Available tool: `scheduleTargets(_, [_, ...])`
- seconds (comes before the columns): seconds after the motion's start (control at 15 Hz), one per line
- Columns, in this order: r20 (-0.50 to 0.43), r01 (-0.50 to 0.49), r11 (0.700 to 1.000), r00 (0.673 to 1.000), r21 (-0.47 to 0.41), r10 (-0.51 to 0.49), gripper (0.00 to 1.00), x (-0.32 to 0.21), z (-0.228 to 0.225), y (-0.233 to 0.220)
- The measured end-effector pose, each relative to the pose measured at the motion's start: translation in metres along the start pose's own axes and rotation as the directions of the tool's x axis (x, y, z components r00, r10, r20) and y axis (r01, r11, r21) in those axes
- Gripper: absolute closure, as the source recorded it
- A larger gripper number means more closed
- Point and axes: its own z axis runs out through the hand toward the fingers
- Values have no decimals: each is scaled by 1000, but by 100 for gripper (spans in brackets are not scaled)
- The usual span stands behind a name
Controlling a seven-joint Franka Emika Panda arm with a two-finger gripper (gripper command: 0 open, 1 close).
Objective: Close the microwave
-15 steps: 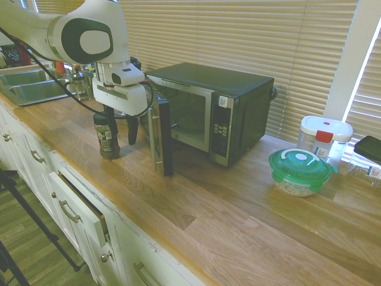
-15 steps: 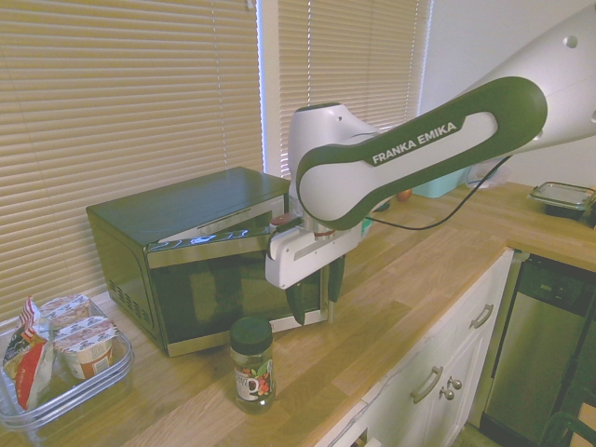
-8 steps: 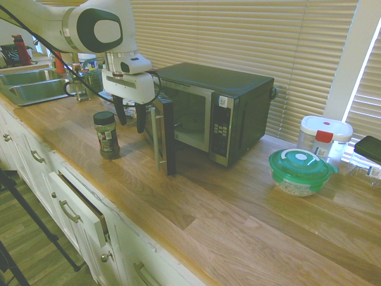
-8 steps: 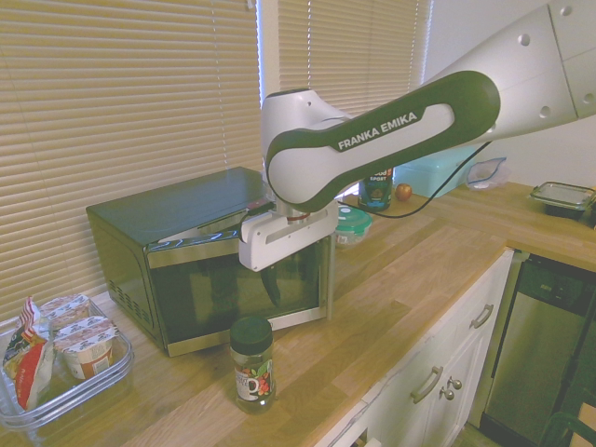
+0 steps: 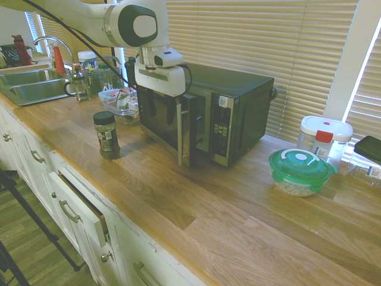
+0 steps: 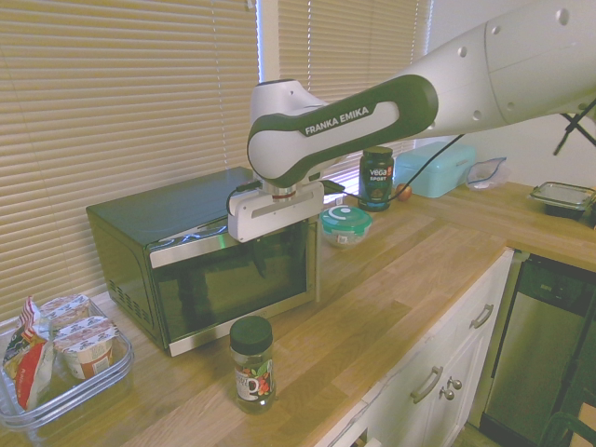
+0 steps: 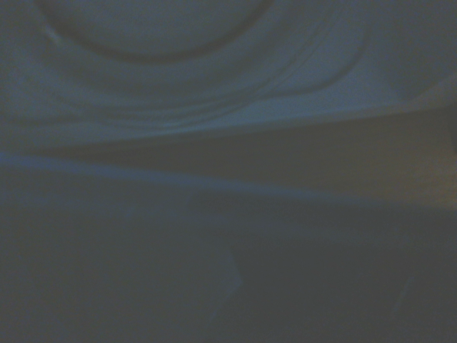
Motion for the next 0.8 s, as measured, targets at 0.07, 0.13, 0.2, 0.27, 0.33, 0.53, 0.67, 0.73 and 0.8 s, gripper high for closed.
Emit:
scheduleTargets(0.07, [0,-8,1000,1000,-1,8,0,10,3,-5])
scheduleTargets(0.13, [0,-14,1000,1000,-2,14,0,19,5,-13])
scheduleTargets(0.2, [5,-18,1000,1000,-4,18,0,26,6,-21])
scheduleTargets(0.27, [12,-8,1000,1000,-12,8,0,33,6,-29])
scheduleTargets(0.33, [21,1,1000,1000,-25,-1,0,36,4,-33])
scheduleTargets(0.53, [38,11,999,999,-43,-9,0,46,4,-47])
scheduleTargets(0.67, [46,18,999,999,-44,-16,0,48,3,-54])
scheduleTargets(0.73, [44,18,999,999,-43,-16,0,48,3,-55])
scheduleTargets(0.8, [40,17,999,999,-40,-16,0,48,3,-54])
